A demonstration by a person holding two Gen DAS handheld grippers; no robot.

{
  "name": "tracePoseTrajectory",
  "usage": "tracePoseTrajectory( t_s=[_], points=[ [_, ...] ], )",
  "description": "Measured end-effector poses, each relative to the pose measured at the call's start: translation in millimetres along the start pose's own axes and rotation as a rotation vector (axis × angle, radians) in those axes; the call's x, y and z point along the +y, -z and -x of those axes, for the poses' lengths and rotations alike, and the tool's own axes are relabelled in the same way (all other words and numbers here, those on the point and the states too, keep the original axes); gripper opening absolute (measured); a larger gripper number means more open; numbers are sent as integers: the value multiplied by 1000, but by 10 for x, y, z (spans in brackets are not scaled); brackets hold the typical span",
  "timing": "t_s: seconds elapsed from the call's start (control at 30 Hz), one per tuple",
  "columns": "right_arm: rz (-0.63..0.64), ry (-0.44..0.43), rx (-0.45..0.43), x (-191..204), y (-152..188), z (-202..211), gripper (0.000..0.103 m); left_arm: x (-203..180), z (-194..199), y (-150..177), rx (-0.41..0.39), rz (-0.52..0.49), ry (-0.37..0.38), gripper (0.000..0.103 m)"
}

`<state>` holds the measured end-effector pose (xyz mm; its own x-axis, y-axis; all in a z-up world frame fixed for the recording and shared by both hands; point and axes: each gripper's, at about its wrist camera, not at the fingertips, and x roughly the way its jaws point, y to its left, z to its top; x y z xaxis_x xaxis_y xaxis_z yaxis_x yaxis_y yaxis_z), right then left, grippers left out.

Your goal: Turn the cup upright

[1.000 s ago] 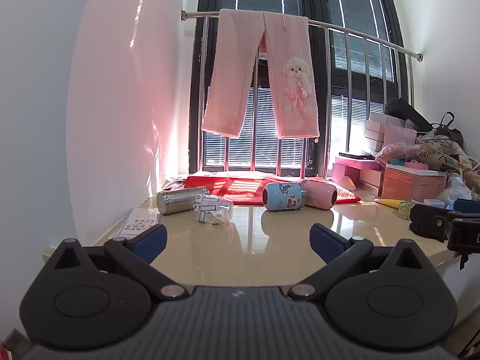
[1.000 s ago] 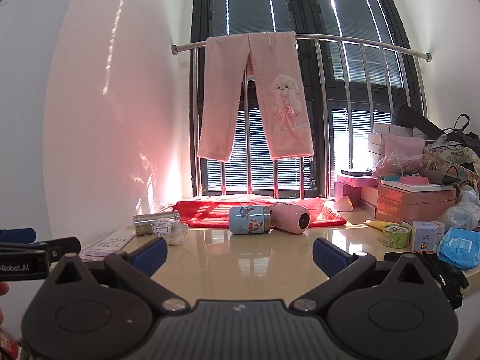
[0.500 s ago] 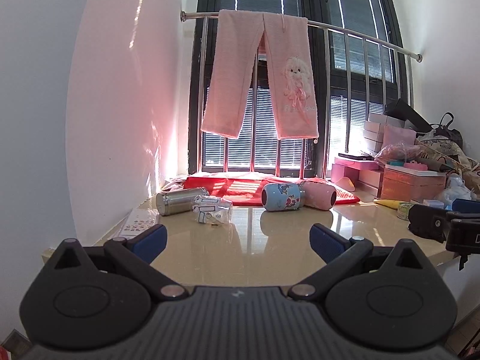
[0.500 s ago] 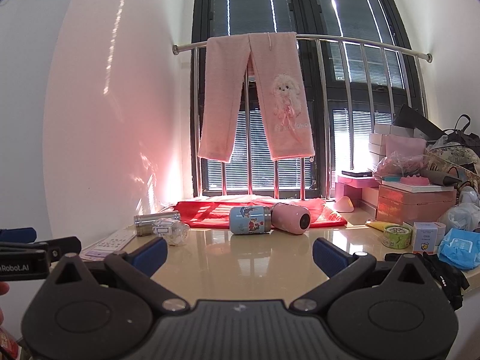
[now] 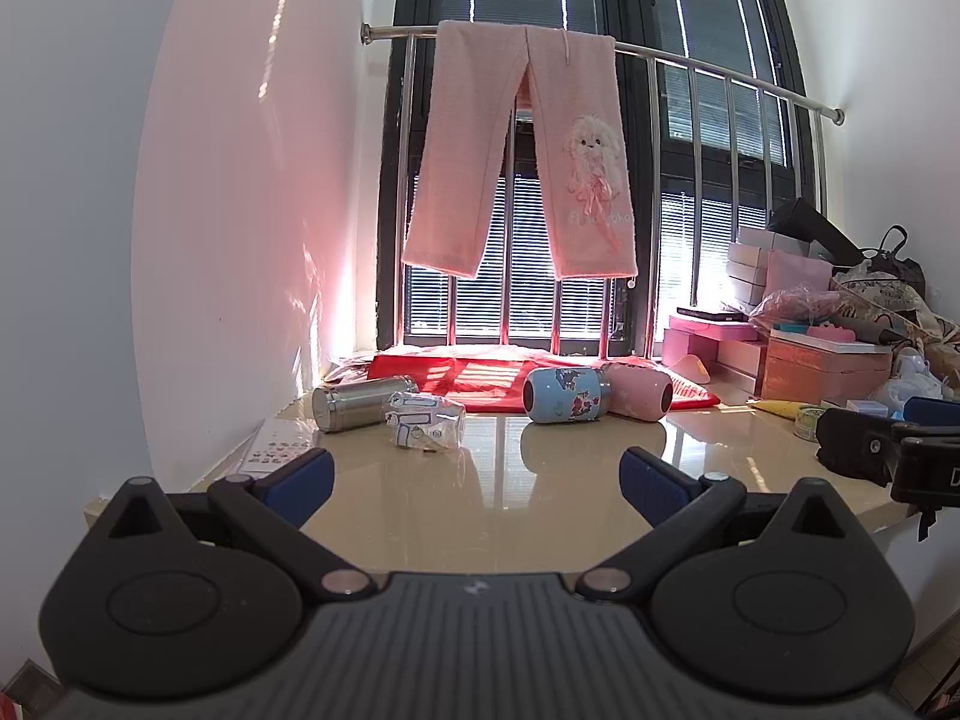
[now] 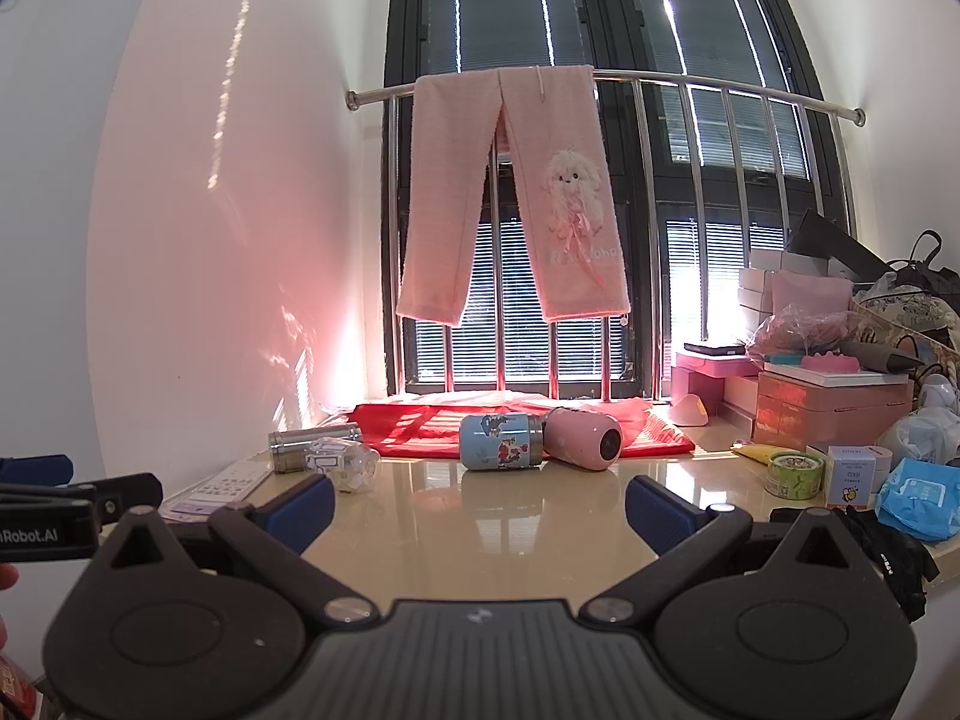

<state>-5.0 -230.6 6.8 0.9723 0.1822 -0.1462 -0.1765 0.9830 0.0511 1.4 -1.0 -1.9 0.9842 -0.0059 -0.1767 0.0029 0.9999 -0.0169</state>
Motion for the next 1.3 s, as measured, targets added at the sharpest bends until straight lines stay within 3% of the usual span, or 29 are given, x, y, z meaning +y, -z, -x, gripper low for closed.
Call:
tracePoseTrajectory(
  t_s=[1.3],
  points=[
    [1, -1, 1, -2, -20, 13, 103, -27, -15, -5, 2, 2, 2, 103]
  ],
)
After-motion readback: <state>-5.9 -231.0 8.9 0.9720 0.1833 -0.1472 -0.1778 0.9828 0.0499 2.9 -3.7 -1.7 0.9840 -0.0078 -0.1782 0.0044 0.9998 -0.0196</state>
